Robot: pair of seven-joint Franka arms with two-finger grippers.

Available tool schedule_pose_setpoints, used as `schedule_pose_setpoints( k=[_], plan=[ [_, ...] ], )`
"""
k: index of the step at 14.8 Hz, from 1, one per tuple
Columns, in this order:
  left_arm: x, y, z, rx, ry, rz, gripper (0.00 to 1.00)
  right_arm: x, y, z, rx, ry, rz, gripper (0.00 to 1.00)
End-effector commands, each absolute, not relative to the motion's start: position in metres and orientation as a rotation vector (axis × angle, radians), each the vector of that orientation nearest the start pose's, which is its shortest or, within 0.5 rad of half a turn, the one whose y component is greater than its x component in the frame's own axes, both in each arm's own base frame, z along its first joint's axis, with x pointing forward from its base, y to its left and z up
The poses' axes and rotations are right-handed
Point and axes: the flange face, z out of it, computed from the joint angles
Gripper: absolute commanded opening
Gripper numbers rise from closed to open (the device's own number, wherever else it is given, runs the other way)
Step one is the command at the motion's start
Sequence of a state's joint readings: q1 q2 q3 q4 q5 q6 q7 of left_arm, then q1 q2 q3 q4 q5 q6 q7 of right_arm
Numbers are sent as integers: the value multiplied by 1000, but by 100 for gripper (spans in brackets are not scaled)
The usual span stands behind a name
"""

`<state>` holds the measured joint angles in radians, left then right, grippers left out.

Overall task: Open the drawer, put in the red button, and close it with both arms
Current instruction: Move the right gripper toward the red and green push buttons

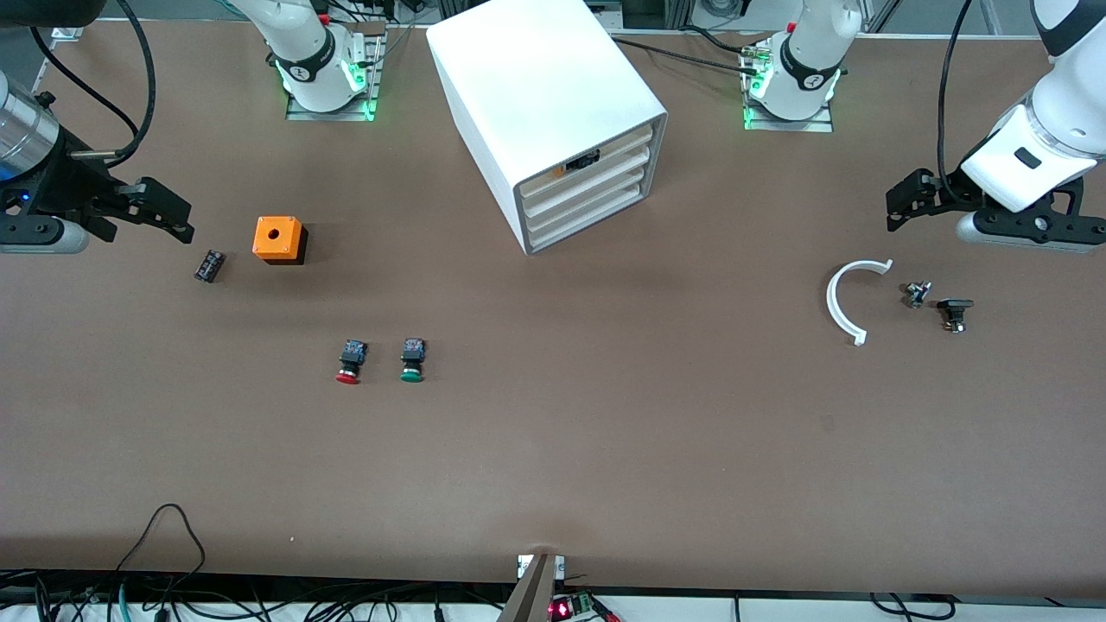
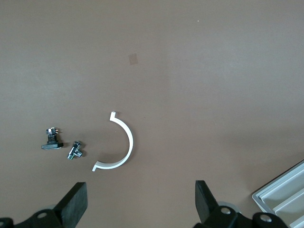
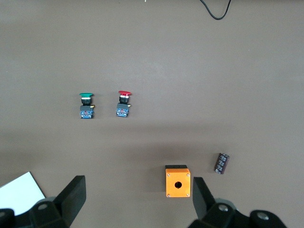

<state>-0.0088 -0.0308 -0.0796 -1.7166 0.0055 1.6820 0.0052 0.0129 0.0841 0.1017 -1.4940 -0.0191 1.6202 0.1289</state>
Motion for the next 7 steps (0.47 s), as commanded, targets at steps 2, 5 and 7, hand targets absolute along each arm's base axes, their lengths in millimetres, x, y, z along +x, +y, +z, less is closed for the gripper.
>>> schedule_pose_setpoints(
  k=[2, 5, 7],
  plan=[
    [549, -47, 589, -3114, 158, 11, 100, 584, 62, 622, -3140, 59, -61, 99],
    [549, -47, 588, -3115, 158, 13, 100, 584, 65, 620, -3141, 75, -57, 99],
    [549, -48, 589, -3115, 163, 8, 100, 592, 77, 593, -3156, 43, 19, 99]
  ],
)
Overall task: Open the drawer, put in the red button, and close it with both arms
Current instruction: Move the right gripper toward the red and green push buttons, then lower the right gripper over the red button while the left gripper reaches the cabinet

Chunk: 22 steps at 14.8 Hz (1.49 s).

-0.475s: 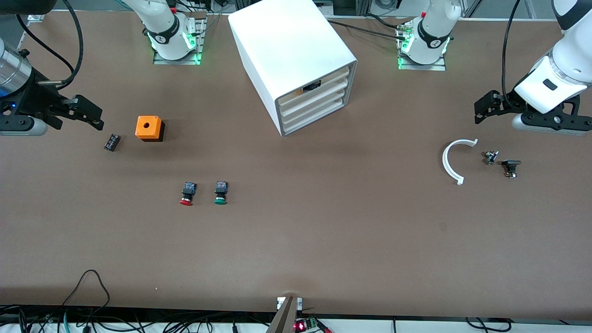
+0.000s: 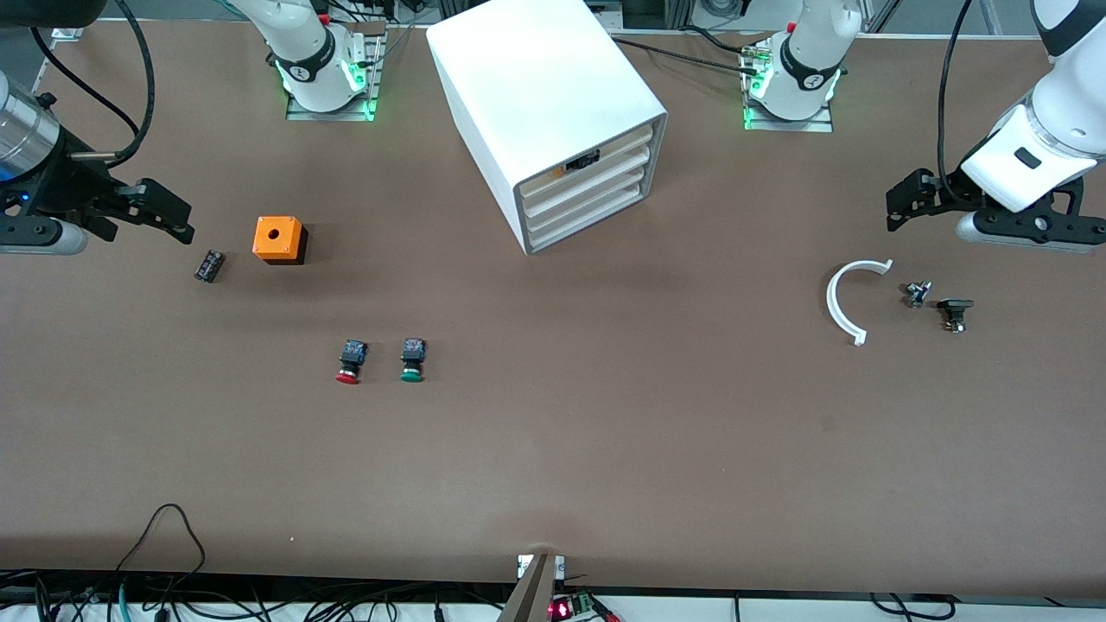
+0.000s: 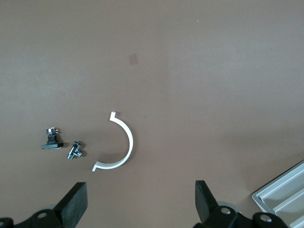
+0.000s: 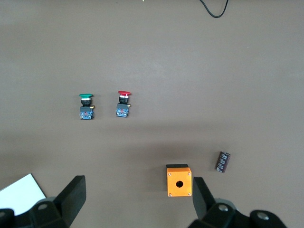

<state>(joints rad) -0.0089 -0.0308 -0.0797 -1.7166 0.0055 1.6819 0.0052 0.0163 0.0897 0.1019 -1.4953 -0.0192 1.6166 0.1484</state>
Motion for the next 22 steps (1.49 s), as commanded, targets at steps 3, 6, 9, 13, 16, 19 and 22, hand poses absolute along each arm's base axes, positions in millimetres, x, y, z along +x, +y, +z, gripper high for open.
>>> schedule_pose_setpoints(
  k=[3, 6, 9, 13, 16, 19, 22],
  plan=[
    [549, -51, 588, -3119, 172, 13, 100, 608, 88, 549, -3157, 18, 114, 99],
    [542, -63, 582, -3144, 204, 146, 100, 626, 102, 497, -3150, -10, 149, 99],
    [535, -81, 568, -3243, 239, 320, 100, 634, 110, 445, -3136, 14, 87, 99],
    [532, -113, 540, -3359, 301, 577, 100, 643, 111, 361, -3121, 60, 86, 99],
    [530, -126, 513, -3449, 328, 859, 100, 648, 116, 312, -3108, 112, 63, 99],
    [535, -130, 483, -3475, 502, 956, 100, 641, 131, 264, -3095, 87, 0, 99],
    [554, -142, 451, -3631, 593, 1003, 100, 633, 133, 219, -3080, 106, -53, 99]
  ],
)
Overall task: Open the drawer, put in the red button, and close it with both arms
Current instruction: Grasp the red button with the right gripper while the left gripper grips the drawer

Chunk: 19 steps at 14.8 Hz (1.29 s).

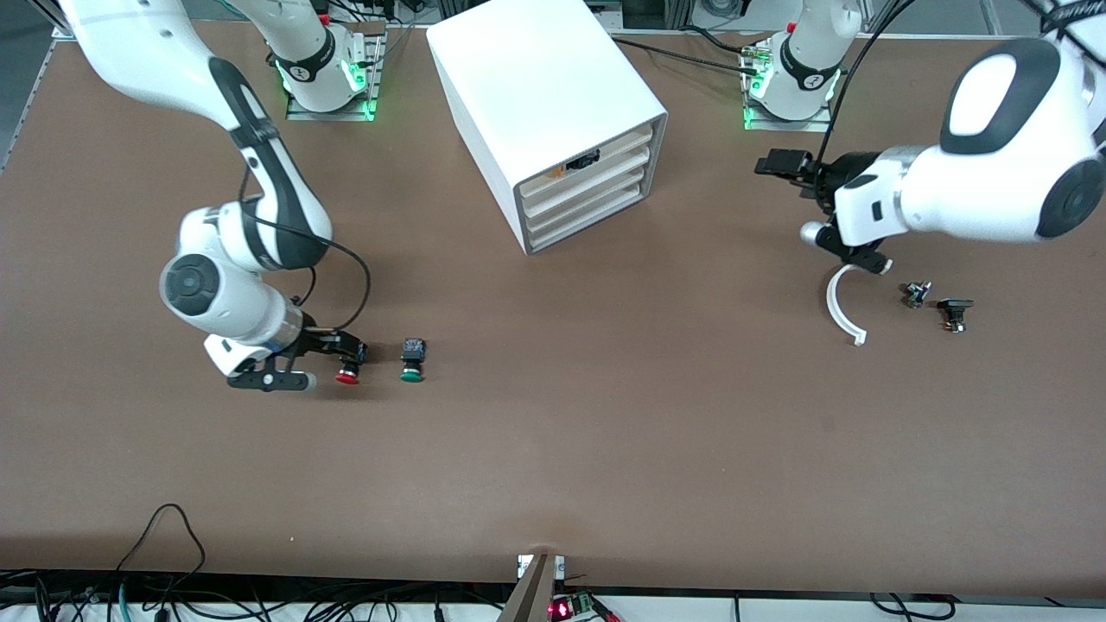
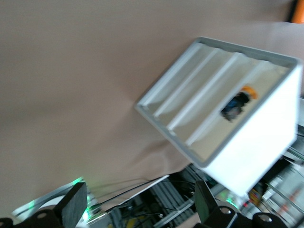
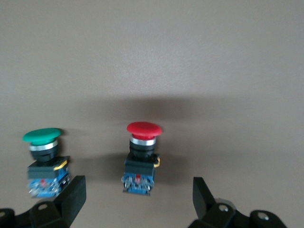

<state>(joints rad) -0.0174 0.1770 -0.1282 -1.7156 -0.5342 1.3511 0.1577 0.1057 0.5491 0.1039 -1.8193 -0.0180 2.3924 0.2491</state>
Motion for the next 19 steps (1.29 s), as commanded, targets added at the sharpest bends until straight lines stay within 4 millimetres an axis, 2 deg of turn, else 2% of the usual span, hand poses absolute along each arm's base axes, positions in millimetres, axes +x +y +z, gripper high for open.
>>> schedule_pose_setpoints(
  k=[1, 3, 5, 7, 8, 10, 12, 14, 16, 18, 19],
  plan=[
    [560, -144, 440, 2319, -393, -623, 100, 632, 134, 211, -3080, 140, -38, 99],
    [569, -156, 405, 2254, -428, -565, 100, 630, 136, 203, -3081, 148, -21, 99],
    [572, -180, 358, 2157, -544, -511, 100, 628, 135, 193, -3084, 149, 0, 99],
    [573, -188, 324, 2124, -554, -448, 100, 627, 135, 182, -3082, 153, 1, 99],
    [565, -200, 311, 2086, -535, -433, 100, 627, 135, 180, -3081, 153, 1, 99],
    [544, -211, 283, 2021, -481, -390, 99, 626, 135, 177, -3082, 151, 5, 95],
    [517, -216, 253, 1931, -459, -350, 95, 627, 135, 178, -3082, 151, 5, 83],
    [489, -219, 227, 1831, -433, -292, 89, 627, 138, 179, -3082, 146, 8, 67],
    [466, -223, 209, 1780, -413, -271, 77, 628, 139, 182, -3081, 144, 1, 50],
    [448, -235, 200, 1757, -429, -298, 64, 629, 141, 184, -3082, 135, -6, 30],
    [443, -239, 200, 1750, -433, -310, 59, 632, 146, 188, -3080, 117, -20, 17]
  ],
)
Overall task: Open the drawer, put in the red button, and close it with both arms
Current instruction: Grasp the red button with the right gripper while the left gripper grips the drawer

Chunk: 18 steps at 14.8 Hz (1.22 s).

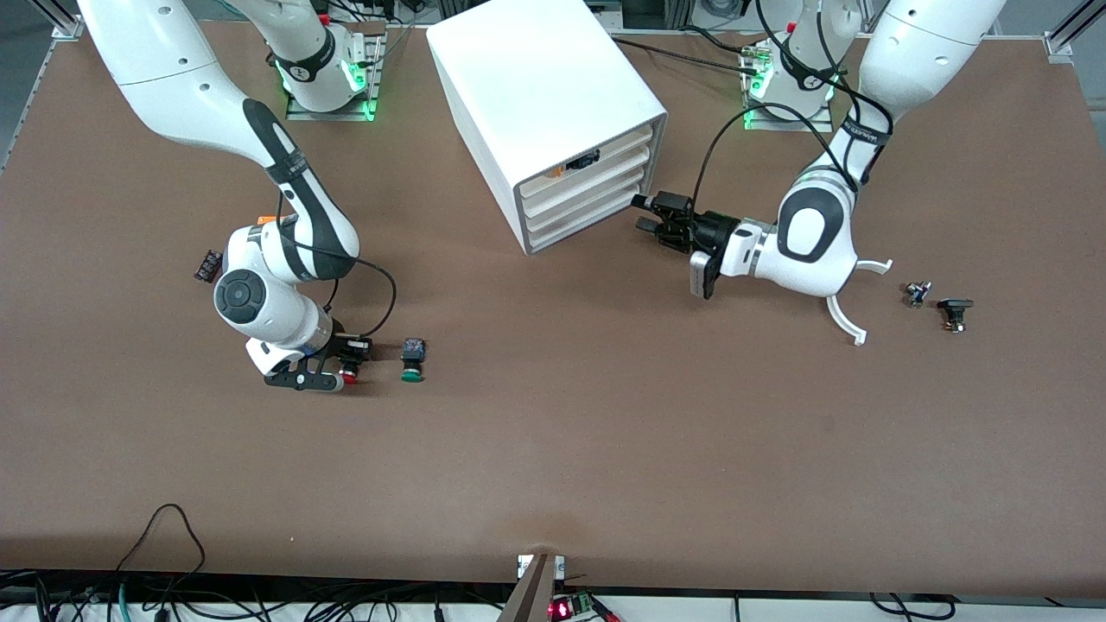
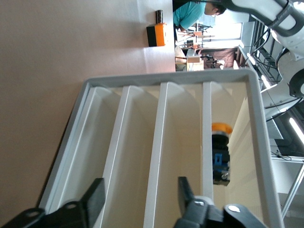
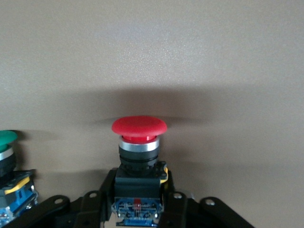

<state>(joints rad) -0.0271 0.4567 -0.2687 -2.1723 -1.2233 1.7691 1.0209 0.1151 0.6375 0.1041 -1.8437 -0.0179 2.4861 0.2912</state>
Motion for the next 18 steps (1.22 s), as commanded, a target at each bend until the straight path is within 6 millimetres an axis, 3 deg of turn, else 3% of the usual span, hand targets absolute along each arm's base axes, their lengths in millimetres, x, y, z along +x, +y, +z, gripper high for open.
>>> schedule_pose_setpoints(
  k=[1, 2, 6, 10, 15, 16, 18],
  plan=[
    [437, -242, 197, 1743, -423, -320, 58, 633, 147, 189, -3081, 114, -22, 5],
    [432, -245, 195, 1730, -394, -322, 58, 634, 148, 190, -3079, 112, -27, 0],
    [415, -260, 189, 1702, -390, -346, 54, 639, 148, 198, -3079, 120, -29, 0],
    [402, -270, 179, 1679, -406, -363, 45, 659, 151, 231, -3099, 232, 120, 0],
    [395, -277, 173, 1672, -411, -388, 38, 667, 155, 259, -3109, 386, 231, 0],
    [395, -277, 173, 1673, -411, -388, 34, 669, 157, 266, -3107, 421, 241, 0],
    [395, -277, 173, 1673, -411, -388, 0, 673, 171, 283, -3107, 480, 255, 0]
  ],
)
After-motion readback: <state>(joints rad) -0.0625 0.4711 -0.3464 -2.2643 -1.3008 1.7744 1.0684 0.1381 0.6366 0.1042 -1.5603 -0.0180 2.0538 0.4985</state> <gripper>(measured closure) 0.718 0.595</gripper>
